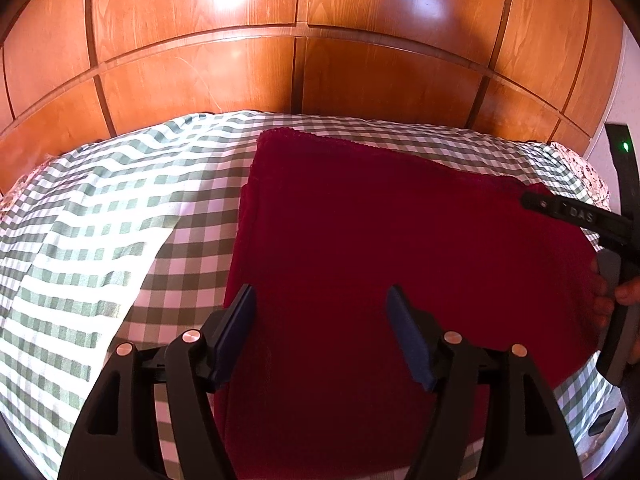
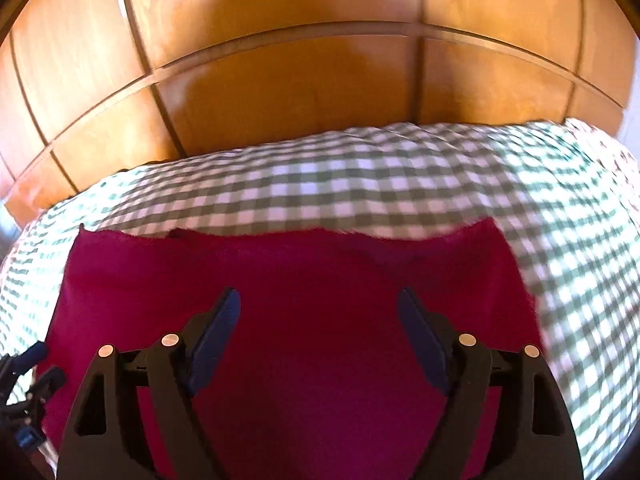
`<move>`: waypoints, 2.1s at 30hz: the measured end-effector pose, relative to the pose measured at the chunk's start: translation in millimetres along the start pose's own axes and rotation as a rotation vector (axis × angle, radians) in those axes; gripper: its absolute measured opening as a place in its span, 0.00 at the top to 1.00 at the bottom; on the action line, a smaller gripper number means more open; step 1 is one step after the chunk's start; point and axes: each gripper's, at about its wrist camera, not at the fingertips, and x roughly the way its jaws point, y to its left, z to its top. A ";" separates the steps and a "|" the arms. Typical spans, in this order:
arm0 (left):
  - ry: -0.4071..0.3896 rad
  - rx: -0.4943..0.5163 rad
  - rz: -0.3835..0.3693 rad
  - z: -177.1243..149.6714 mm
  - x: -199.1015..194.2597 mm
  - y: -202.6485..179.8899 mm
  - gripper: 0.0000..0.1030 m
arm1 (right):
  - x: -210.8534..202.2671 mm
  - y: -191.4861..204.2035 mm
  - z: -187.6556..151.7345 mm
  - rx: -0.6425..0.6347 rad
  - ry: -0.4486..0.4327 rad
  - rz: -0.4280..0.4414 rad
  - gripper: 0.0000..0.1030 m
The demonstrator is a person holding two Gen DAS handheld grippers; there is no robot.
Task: Fold small clothes
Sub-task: 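Release the sweater and smooth the folded bundle with both grippers, then grasp the sweater edge with the right gripper and lift it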
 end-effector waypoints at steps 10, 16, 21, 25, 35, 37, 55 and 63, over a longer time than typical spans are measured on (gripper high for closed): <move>-0.006 -0.018 -0.019 -17.0 -17.9 -2.0 0.34 | -51.4 -103.5 -33.5 0.168 -0.008 -0.141 0.22; -0.001 0.001 -0.063 -26.9 -25.8 -15.2 0.34 | -62.8 -163.2 -74.4 0.361 0.040 -0.011 0.22; 0.014 0.032 -0.100 -30.7 -26.3 -28.1 0.36 | -65.8 -166.9 -100.6 0.456 0.050 0.171 0.22; 0.031 0.048 -0.124 -29.2 -23.5 -36.1 0.36 | -63.9 -159.7 -111.7 0.464 0.047 0.242 0.22; 0.087 0.026 -0.180 -16.3 -4.4 -39.6 0.39 | -58.0 -131.1 -105.5 0.430 0.082 0.339 0.68; 0.097 0.003 -0.209 -14.1 -3.2 -33.2 0.43 | -67.8 -123.1 -97.5 0.407 0.059 0.343 0.70; 0.068 -0.229 -0.395 -4.9 -22.1 55.8 0.70 | -110.2 91.3 -9.7 -0.011 -0.035 0.499 0.74; 0.041 -0.335 -0.460 -3.6 -30.1 99.1 0.55 | -65.5 195.8 -34.2 -0.195 0.094 0.478 0.74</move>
